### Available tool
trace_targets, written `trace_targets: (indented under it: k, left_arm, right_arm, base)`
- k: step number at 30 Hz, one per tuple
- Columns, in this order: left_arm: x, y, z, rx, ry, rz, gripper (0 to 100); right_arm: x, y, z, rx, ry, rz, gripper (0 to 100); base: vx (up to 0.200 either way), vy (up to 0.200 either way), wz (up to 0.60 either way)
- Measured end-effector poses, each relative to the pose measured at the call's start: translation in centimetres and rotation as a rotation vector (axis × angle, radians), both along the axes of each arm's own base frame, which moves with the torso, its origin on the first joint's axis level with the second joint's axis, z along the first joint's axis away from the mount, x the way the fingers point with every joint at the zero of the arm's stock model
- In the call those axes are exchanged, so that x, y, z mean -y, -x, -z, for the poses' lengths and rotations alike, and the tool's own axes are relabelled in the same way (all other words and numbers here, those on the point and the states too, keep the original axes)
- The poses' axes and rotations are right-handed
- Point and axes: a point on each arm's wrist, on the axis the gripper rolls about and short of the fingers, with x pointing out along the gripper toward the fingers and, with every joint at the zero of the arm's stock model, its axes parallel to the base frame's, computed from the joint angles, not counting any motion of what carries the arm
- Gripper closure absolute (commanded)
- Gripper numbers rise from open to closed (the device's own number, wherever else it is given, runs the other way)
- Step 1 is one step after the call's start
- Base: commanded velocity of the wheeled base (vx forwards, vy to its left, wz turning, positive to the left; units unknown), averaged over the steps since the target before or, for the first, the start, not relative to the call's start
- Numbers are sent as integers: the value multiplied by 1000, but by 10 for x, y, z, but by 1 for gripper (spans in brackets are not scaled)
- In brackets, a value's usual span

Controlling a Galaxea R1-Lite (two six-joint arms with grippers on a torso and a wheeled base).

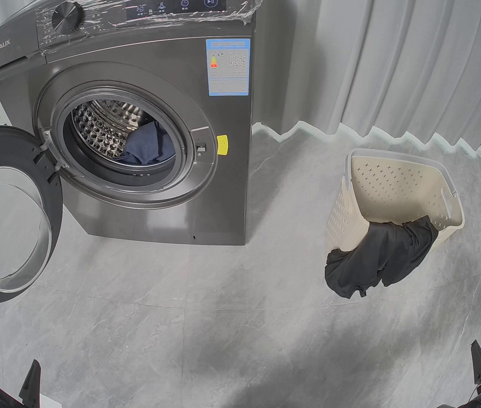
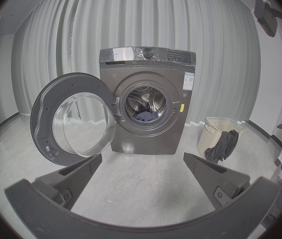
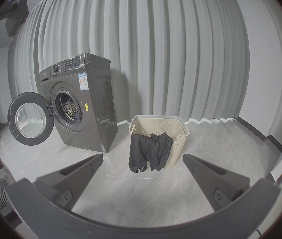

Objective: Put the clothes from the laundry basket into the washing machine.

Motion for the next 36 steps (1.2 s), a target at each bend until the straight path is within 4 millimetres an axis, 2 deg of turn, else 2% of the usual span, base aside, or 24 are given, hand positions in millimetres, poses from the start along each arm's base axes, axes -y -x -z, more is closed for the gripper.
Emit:
trace_targets:
  k: [9,36]
  left_arm:
    - [0,0,0,0,-2,-2,0]
    - [0,0,0,-1,2,-5,0]
  right_arm:
    - [0,0,0,0,0,-1,0]
    - [0,0,0,-1,0,0,0]
  base:
    - [0,0,0]
    - [0,-200,0]
